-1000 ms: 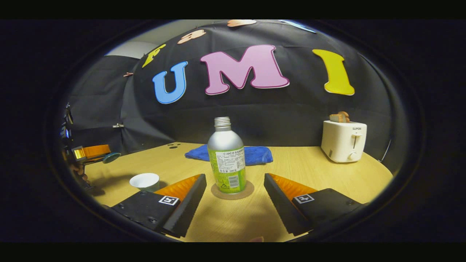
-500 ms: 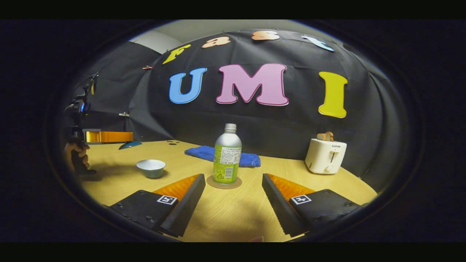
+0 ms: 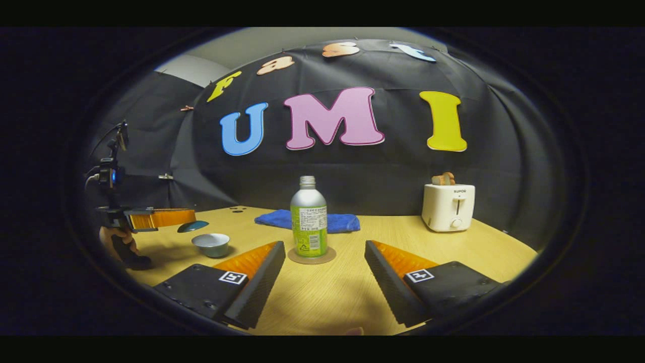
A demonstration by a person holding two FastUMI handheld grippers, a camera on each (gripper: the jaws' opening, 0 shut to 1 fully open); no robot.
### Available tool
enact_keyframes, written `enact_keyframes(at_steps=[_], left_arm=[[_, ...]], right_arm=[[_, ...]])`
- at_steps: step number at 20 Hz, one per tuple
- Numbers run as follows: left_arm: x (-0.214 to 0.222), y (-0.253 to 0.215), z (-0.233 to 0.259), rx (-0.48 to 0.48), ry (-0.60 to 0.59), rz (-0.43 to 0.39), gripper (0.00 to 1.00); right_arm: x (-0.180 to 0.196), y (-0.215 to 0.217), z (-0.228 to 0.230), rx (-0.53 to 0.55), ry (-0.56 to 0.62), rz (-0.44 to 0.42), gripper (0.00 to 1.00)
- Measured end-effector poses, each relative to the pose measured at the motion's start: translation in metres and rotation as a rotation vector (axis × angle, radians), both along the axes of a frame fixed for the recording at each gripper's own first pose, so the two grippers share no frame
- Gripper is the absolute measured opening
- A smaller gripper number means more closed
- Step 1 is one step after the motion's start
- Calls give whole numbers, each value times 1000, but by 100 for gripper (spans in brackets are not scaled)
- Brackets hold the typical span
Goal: Open the teacup lid with one hand, grasp the water bottle and pour water into the teacup with the other hand; after pouring, place the water bottle on the coaster and then close the teacup lid.
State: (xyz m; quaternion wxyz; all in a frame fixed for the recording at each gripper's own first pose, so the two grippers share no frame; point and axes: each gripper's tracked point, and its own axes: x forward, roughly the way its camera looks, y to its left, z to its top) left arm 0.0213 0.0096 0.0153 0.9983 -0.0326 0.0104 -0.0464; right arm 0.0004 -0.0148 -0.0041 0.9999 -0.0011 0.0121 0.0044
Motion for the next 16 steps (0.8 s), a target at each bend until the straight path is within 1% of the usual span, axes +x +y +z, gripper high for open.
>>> enact_keyframes(at_steps=[8,11,14,16], left_arm=[[18,-9,-22,46,76,-4,31],[24,-13,-28,81,96,-2,31],[28,-11,-29,129,102,19,31],[29,-12,-31,144,107,24,31]], right_arm=[[3,1,1,1,-4,6,98],[3,3,0,1,-2,19,98],[3,3,1,1,-3,27,98],[4,3,1,1,-3,27,98]])
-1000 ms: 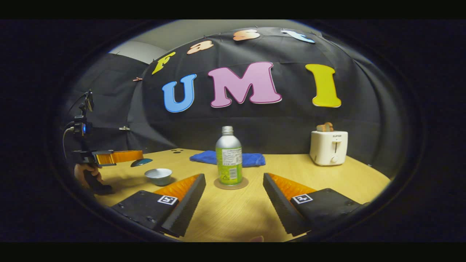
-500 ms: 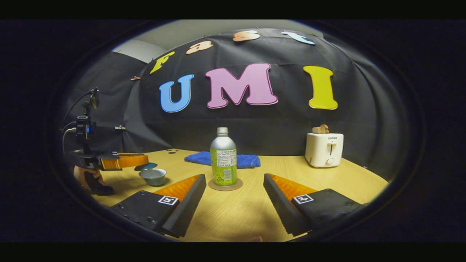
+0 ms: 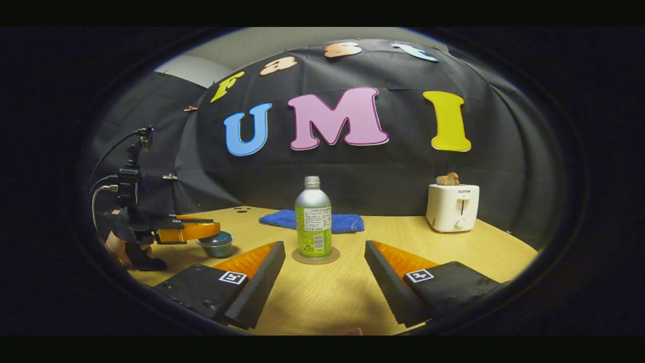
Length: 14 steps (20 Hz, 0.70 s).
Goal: Open the teacup lid with one hand, grasp the water bottle and pour water into the teacup with the other hand; after pouring, place the water bottle on the coaster and then close the teacup lid.
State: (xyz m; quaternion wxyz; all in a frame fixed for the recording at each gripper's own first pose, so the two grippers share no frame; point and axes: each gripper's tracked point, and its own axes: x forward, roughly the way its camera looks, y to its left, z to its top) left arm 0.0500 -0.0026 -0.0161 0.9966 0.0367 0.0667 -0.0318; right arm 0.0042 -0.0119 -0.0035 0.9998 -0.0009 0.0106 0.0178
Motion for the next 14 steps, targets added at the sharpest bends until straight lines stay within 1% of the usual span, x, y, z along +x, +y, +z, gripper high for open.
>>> enact_keyframes(at_steps=[1,2,3,5,6,9,10,12,14], left_arm=[[0,-1,-2,2,4,1,31],[0,0,-2,5,5,3,34],[0,0,-1,6,2,7,31],[-1,3,-3,1,4,15,31],[-1,3,-2,-4,1,15,34],[0,3,-2,-9,1,13,35],[0,1,-3,-6,3,10,37],[0,1,-3,4,6,10,34],[1,1,-3,6,6,12,35]], right_arm=[[0,0,0,0,0,0,98],[1,0,0,0,0,0,98],[0,0,0,0,0,0,98],[1,0,0,0,0,1,98],[1,-1,0,0,0,1,98],[1,-1,0,0,0,1,98],[1,-1,0,0,-1,1,98],[2,-2,0,-1,0,-2,98],[2,-1,0,-1,0,-2,98]])
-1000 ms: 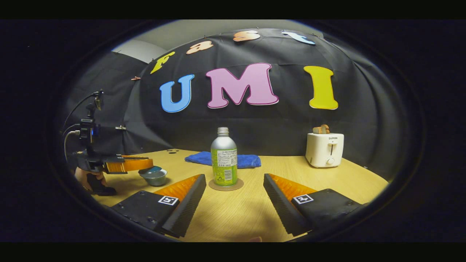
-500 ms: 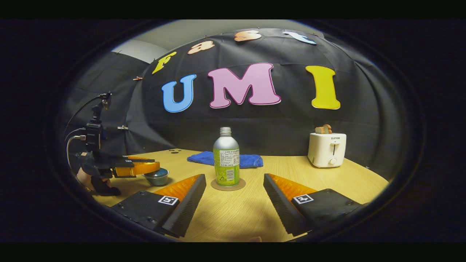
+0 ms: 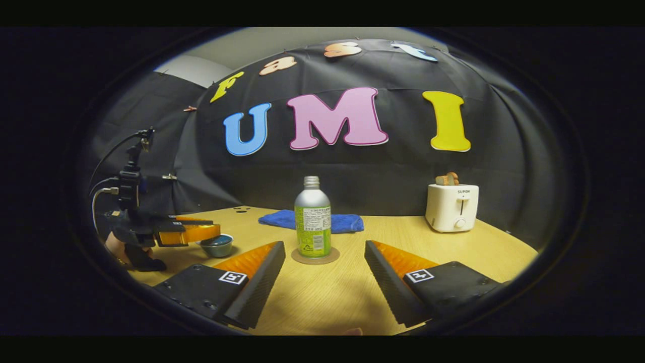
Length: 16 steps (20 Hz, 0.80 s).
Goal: Open the teacup lid with one hand, grasp the water bottle and pour water into the teacup with the other hand; after pouring, place the water bottle on the coaster and then close the teacup lid.
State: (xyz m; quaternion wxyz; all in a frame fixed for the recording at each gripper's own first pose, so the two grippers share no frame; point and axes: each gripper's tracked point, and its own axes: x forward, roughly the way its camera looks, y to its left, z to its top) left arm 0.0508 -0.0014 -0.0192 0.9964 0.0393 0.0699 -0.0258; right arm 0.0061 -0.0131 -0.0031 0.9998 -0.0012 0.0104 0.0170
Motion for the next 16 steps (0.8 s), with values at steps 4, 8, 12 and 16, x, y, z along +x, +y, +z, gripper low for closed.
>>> enact_keyframes(at_steps=[4,8,12,16], left_arm=[[-3,1,3,-18,-17,3,35],[-4,1,1,-7,-14,7,41],[-10,3,8,-2,-50,22,54],[-21,1,15,-10,-104,29,76]], right_arm=[[0,0,0,0,0,0,98],[1,0,0,0,0,0,98],[1,0,0,0,0,0,98],[1,0,0,0,0,0,98]])
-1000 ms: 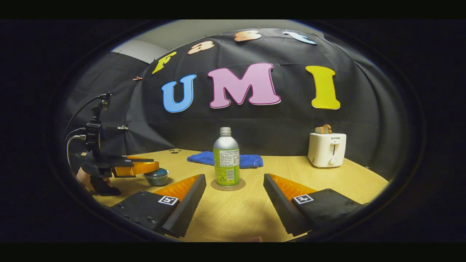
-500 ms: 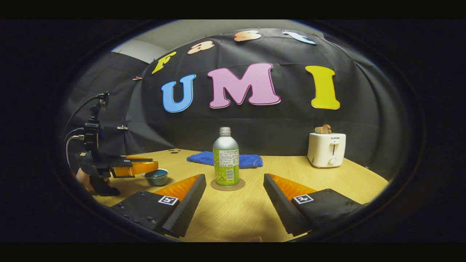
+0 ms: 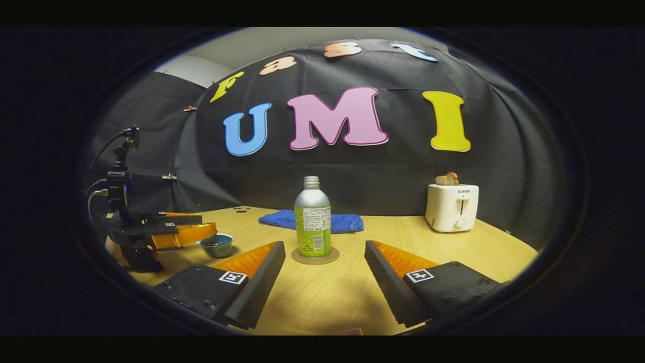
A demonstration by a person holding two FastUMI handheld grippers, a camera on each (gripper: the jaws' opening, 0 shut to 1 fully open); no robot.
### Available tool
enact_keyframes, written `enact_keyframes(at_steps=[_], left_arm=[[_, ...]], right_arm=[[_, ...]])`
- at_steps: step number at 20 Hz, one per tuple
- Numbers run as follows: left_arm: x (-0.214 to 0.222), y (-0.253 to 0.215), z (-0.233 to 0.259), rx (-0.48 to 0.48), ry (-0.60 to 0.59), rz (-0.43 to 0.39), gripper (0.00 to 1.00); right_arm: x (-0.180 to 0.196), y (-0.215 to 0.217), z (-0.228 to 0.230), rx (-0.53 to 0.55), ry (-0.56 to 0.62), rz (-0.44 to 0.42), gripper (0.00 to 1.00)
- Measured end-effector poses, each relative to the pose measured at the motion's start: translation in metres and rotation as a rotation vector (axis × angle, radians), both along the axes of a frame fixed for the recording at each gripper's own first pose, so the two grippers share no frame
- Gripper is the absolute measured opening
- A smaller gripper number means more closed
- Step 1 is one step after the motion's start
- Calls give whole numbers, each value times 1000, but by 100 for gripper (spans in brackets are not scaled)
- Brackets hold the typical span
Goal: Open the teacup lid with one hand, grasp the water bottle and pour water into the teacup with the other hand; after pouring, place the water bottle on the coaster and then close the teacup lid.
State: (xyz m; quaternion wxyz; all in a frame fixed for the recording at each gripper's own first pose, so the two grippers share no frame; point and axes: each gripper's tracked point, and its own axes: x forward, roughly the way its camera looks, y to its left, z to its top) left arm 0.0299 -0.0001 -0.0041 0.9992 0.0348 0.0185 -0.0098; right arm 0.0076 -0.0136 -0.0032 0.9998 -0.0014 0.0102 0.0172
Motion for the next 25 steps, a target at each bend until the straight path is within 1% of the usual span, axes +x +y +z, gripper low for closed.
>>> enact_keyframes(at_steps=[1,2,3,5,7,9,11,12,14,25], left_arm=[[-3,0,2,-8,-15,2,80],[-5,-1,4,-20,-29,7,80],[-7,-1,4,-37,-35,7,88],[-11,-4,4,-66,-34,7,93],[-13,-5,3,-64,-34,12,94],[-12,-11,4,-61,-33,-4,94],[-12,-4,3,-62,-31,26,92],[-12,-2,3,-61,-34,43,94],[-13,-1,4,-61,-34,56,94],[-12,-3,4,-62,-33,47,94]], right_arm=[[-1,0,0,0,0,0,98],[0,0,0,0,0,0,98],[0,0,0,0,0,0,98],[0,0,0,0,0,1,98],[0,0,0,0,0,1,98],[0,0,0,-1,0,0,98],[0,0,0,-1,0,0,98],[0,0,0,-1,0,0,98],[0,0,0,-1,0,1,98],[1,0,0,-1,0,1,98]])
